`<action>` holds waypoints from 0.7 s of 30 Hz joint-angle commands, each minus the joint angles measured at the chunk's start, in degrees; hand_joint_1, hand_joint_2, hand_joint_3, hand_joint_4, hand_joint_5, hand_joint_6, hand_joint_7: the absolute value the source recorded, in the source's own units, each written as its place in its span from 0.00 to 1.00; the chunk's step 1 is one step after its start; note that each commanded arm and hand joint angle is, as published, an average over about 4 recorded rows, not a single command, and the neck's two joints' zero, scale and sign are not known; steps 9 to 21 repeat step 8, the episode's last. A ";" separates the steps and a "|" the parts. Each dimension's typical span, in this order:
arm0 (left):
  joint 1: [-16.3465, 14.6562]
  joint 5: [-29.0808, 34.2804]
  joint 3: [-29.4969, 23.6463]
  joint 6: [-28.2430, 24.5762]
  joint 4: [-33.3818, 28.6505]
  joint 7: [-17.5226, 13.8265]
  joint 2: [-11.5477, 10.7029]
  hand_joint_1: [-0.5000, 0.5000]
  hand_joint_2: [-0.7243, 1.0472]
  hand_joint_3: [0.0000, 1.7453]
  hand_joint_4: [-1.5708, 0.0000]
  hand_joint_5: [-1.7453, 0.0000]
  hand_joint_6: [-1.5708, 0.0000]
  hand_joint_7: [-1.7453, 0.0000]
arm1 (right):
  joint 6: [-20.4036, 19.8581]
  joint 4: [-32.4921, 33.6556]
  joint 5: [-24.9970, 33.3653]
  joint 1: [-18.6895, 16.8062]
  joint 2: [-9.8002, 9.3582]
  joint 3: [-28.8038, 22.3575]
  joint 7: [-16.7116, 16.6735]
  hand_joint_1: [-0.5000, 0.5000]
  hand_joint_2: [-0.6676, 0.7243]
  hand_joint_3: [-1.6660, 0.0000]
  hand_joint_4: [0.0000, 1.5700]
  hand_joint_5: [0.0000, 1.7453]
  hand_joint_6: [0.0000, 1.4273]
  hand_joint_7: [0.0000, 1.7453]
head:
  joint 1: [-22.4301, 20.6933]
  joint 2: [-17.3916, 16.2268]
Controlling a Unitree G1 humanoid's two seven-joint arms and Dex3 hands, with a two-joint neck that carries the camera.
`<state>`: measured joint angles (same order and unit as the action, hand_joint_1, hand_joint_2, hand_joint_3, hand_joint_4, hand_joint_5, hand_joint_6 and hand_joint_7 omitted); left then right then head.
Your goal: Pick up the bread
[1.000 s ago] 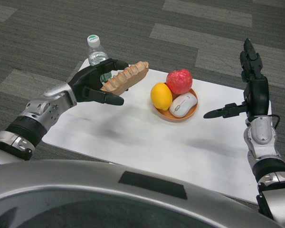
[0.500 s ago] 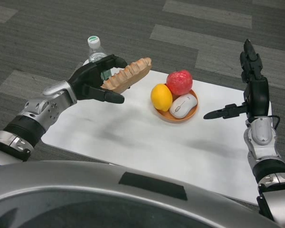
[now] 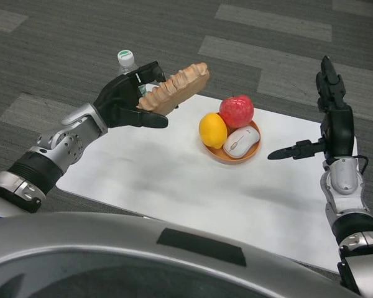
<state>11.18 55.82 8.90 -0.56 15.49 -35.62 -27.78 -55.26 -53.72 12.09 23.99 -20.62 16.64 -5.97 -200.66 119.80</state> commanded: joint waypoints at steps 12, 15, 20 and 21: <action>-0.16 0.78 1.91 0.56 -6.17 -0.24 -1.66 0.96 1.00 0.05 0.50 0.00 0.54 0.04 | 0.16 3.62 0.57 -0.61 0.40 0.27 -0.42 0.01 0.55 1.00 0.00 0.00 0.00 0.00 | 0.41 0.62; -0.16 0.78 1.91 0.56 -6.17 -0.24 -1.66 0.96 1.00 0.05 0.50 0.00 0.54 0.04 | 0.16 3.62 0.57 -0.61 0.40 0.27 -0.42 0.01 0.55 1.00 0.00 0.00 0.00 0.00 | 0.41 0.62; -0.16 0.78 1.91 0.56 -6.17 -0.24 -1.66 0.96 1.00 0.05 0.50 0.00 0.54 0.04 | 0.16 3.62 0.57 -0.61 0.40 0.27 -0.42 0.01 0.55 1.00 0.00 0.00 0.00 0.00 | 0.41 0.62; -0.16 0.78 1.91 0.56 -6.17 -0.24 -1.66 0.96 1.00 0.05 0.50 0.00 0.54 0.04 | 0.16 3.62 0.57 -0.61 0.40 0.27 -0.42 0.01 0.55 1.00 0.00 0.00 0.00 0.00 | 0.41 0.62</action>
